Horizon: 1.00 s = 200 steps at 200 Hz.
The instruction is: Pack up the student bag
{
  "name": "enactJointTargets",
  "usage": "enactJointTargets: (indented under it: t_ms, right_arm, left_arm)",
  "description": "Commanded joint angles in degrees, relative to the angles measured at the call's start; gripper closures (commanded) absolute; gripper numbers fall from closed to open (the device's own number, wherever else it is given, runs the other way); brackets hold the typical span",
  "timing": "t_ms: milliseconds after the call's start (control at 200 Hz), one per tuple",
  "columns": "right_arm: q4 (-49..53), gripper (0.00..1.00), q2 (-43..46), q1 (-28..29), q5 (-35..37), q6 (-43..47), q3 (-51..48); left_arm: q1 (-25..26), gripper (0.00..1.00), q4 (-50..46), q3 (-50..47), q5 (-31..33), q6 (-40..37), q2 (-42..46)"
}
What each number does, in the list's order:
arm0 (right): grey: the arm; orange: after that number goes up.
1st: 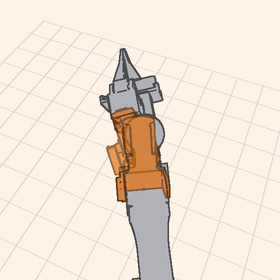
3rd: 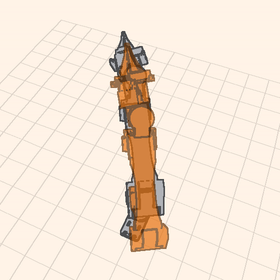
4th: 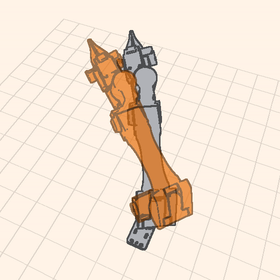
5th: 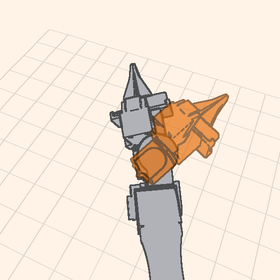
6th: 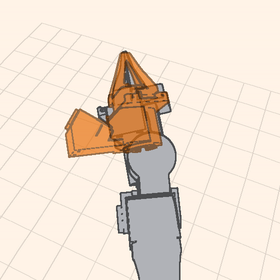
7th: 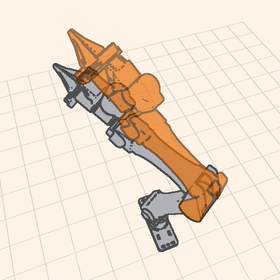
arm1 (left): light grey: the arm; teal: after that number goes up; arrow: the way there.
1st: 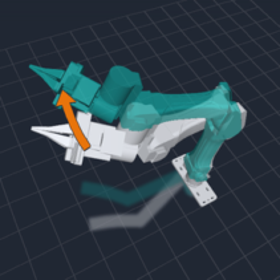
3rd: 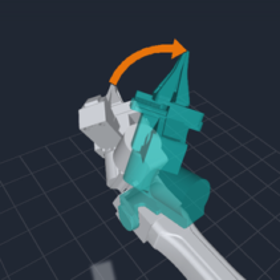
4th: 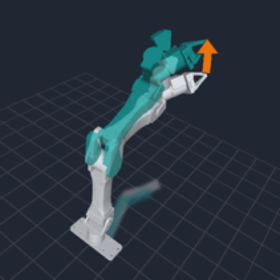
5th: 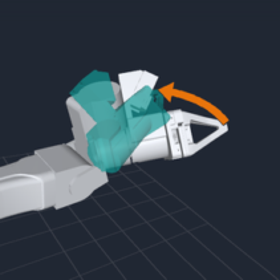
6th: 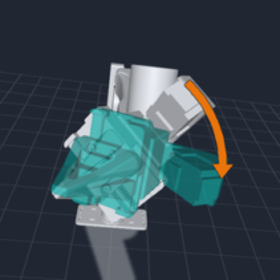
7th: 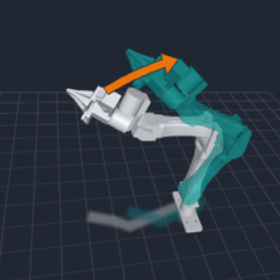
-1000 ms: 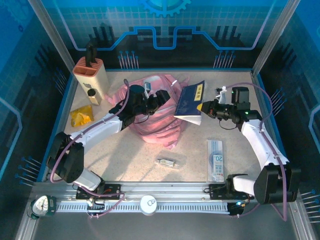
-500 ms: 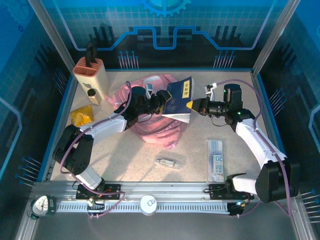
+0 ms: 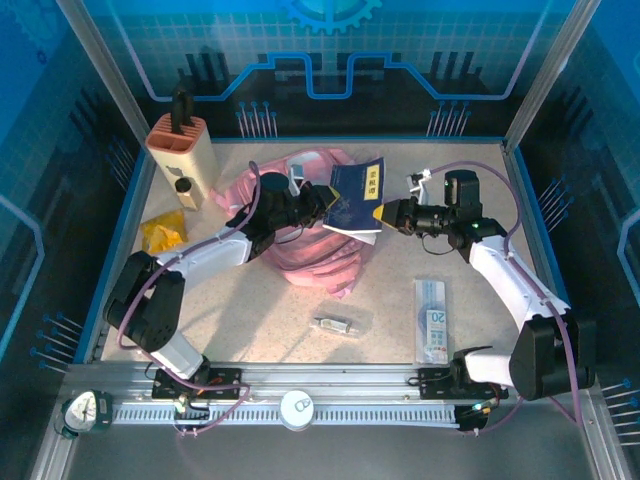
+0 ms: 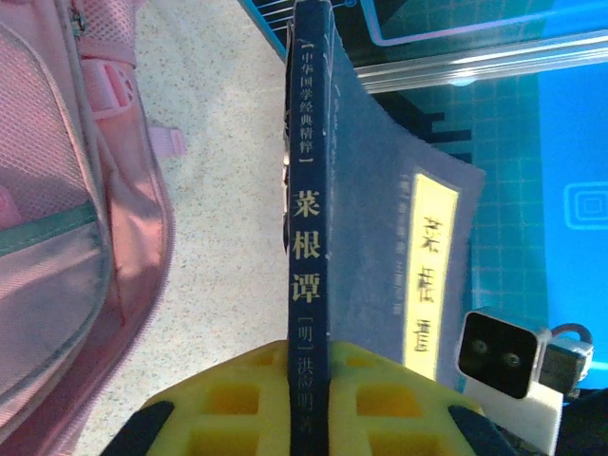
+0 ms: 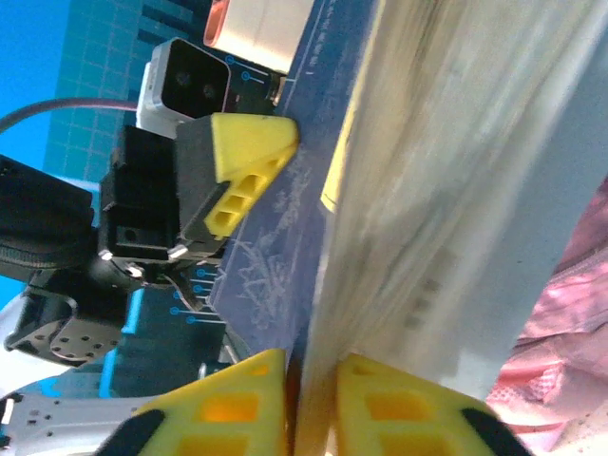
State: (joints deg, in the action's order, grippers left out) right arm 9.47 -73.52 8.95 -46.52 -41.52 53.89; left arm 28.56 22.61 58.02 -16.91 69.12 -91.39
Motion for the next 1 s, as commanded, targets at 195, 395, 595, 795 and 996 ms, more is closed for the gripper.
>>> enactJointTargets:
  t_ms: [195, 395, 595, 795, 996]
  right_arm:
    - [3.3, 0.23, 1.0, -0.8, 3.9, -1.9, -3.0]
    - [-10.3, 0.02, -0.6, 2.4, -1.5, -11.9, -4.9]
    - [-24.4, 0.00, -1.3, 3.9, -1.9, -22.9, -7.2]
    - [-29.2, 0.05, -0.7, 3.8, -2.6, -26.9, -6.9]
    - [-18.7, 0.28, 1.7, 4.0, -0.2, -21.6, -4.1]
  left_arm:
    - [0.4, 1.00, 5.3, 1.2, 1.2, 0.8, 6.2]
    - [1.7, 1.00, 4.5, 2.8, 2.7, -0.1, 6.5]
    - [2.2, 1.00, 3.9, 3.0, 4.0, -1.4, 6.3]
    - [2.2, 1.00, -1.0, 2.5, 6.3, -5.8, 7.3]
    - [2.3, 1.00, -6.5, 1.9, 9.3, -10.8, 8.7]
